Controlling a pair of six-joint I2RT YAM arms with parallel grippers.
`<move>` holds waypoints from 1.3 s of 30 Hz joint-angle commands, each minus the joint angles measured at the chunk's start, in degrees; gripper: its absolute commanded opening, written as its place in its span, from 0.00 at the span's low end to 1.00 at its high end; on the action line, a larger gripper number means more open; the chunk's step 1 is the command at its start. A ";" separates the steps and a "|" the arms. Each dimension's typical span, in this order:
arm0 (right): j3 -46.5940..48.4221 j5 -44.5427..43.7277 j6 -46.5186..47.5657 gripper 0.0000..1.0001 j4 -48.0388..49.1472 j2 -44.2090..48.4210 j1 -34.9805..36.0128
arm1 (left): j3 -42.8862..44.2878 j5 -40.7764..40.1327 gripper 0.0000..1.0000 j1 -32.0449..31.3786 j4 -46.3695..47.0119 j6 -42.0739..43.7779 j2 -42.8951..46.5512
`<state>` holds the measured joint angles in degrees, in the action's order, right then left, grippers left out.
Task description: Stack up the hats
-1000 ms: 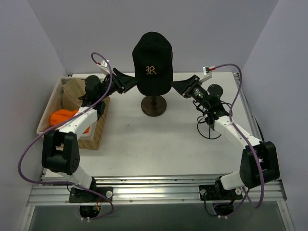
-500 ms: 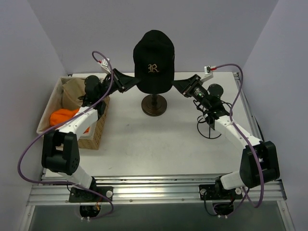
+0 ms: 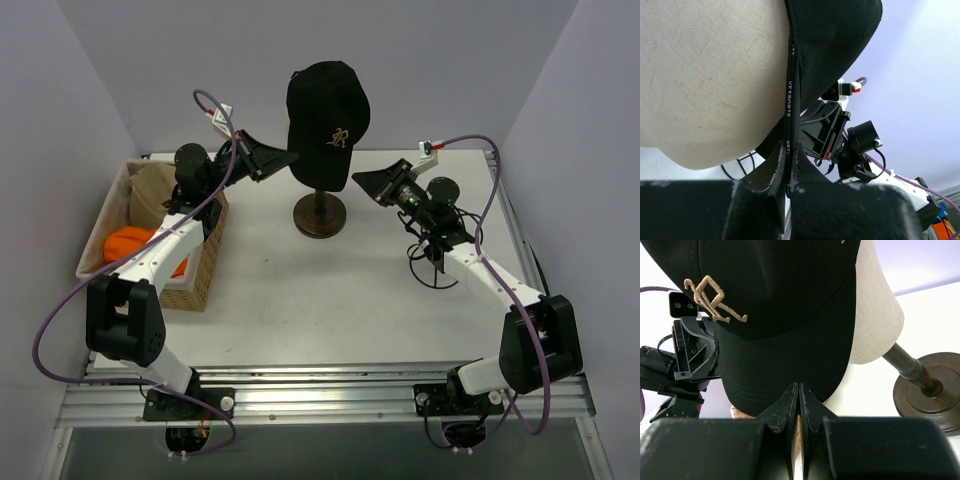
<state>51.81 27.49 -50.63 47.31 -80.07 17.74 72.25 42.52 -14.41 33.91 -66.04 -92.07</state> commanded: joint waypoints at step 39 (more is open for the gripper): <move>-0.48 4.77 -0.08 0.68 9.29 3.43 0.37 | -3.60 -6.75 0.02 1.23 27.78 -21.05 -2.32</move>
<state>51.51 30.50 -49.80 50.89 -77.73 17.72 67.90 40.66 -13.56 55.96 -86.19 -96.55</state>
